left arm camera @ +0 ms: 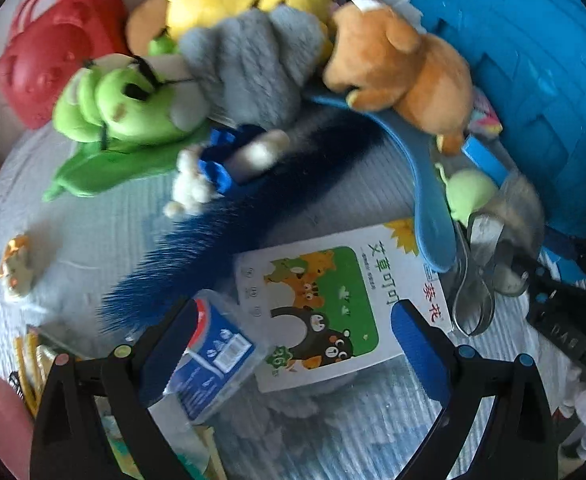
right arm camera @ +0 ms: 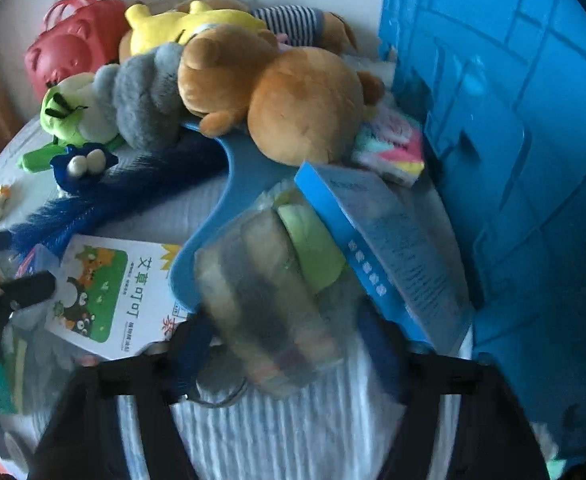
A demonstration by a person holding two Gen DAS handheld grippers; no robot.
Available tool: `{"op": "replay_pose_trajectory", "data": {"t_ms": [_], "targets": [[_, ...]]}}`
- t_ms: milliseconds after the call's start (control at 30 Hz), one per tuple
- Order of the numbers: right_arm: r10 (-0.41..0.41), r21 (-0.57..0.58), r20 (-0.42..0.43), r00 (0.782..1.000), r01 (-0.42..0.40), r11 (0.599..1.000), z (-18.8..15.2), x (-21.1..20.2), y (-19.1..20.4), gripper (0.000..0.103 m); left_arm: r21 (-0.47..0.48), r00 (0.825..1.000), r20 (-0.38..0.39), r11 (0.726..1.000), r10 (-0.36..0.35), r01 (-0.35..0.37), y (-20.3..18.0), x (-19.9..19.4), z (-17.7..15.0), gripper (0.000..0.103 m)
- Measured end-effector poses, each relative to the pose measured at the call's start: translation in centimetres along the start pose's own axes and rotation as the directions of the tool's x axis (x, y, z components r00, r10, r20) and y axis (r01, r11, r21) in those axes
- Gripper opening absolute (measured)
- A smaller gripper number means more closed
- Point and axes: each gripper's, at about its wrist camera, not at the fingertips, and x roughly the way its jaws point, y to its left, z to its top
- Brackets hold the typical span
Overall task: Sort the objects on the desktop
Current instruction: 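Grasp the clear tape roll with right tool while left tool approaches the metal clip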
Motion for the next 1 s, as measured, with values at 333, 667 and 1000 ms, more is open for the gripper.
{"op": "replay_pose_trajectory", "data": {"t_ms": [333,667,1000], "targets": [[-0.033,0.157,0.025,0.999,0.029,0.987,-4.6,-5.4,-1.9,0.046,0.142,0.994,0.013,0.984,-0.108,0.105,-4.9,-0.6,-0.1,0.099],[-0.091,0.335,-0.026,0.995,0.095,0.937,-11.5,-7.3,-6.5,0.042,0.365,0.985,-0.067,0.915,-0.157,0.171,-13.0,2.5,-3.8,0.099],[-0.061,0.377,-0.019,0.998,0.064,0.924,-13.3,-7.3,-8.4,0.042,0.325,0.988,-0.077,0.933,-0.134,0.152,-12.8,1.8,-5.3,0.099]]}}
